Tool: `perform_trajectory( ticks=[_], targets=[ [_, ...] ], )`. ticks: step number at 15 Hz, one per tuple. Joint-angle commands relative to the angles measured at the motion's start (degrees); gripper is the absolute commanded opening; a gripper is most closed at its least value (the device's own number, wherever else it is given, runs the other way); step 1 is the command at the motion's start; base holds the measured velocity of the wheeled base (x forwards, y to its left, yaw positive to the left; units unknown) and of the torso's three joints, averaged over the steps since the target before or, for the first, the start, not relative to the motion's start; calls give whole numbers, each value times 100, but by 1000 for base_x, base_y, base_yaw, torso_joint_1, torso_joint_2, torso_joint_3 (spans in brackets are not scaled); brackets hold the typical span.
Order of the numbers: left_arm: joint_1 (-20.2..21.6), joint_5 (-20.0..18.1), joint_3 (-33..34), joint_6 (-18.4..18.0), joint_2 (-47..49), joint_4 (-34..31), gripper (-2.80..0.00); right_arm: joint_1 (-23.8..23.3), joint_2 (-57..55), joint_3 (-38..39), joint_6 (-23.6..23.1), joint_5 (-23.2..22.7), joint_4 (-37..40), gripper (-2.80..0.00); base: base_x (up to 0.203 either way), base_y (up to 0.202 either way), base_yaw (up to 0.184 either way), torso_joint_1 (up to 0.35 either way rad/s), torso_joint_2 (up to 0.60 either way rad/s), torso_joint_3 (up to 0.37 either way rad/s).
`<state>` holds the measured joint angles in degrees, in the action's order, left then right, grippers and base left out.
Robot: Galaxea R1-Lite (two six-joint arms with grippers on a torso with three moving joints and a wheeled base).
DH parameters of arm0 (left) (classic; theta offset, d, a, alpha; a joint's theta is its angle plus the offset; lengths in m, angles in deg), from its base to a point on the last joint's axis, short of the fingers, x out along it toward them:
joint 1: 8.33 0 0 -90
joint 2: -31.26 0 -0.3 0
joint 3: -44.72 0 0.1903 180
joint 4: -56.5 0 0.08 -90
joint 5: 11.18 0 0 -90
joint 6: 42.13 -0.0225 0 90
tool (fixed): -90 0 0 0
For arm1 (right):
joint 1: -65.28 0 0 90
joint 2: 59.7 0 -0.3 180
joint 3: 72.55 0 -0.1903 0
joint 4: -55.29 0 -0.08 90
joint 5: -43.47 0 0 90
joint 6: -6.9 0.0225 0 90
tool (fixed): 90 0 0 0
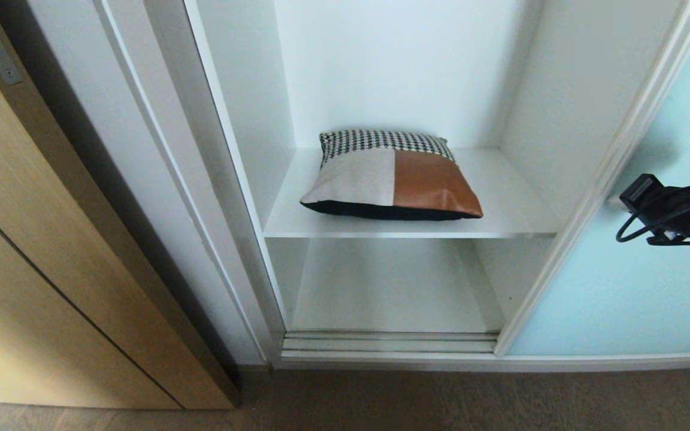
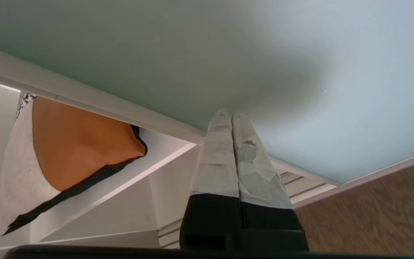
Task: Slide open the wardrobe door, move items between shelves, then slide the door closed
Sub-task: Close the door
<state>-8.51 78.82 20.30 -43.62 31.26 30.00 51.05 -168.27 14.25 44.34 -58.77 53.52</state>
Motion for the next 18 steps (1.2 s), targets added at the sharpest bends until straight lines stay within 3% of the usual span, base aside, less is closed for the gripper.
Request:
perform_trajectory(
  ticks=[1, 9, 16, 18],
  targets=[
    [1, 0, -1, -1, 9, -3, -280, 69, -69, -47, 17, 2, -26, -280, 0, 0, 0, 0, 0, 0],
    [9, 0, -1, -1, 9, -3, -280, 259, -97, -60, 89, 134, -18, -280, 0, 0, 0, 0, 0, 0],
    [1, 0, -1, -1, 9, -1, -280, 767, -18, 88, 97, 219, -18, -280, 0, 0, 0, 0, 0, 0],
    [1, 0, -1, -1, 9, -3, -280, 1114, -32, 144, 86, 382, -23, -280, 0, 0, 0, 0, 0, 0]
  ],
)
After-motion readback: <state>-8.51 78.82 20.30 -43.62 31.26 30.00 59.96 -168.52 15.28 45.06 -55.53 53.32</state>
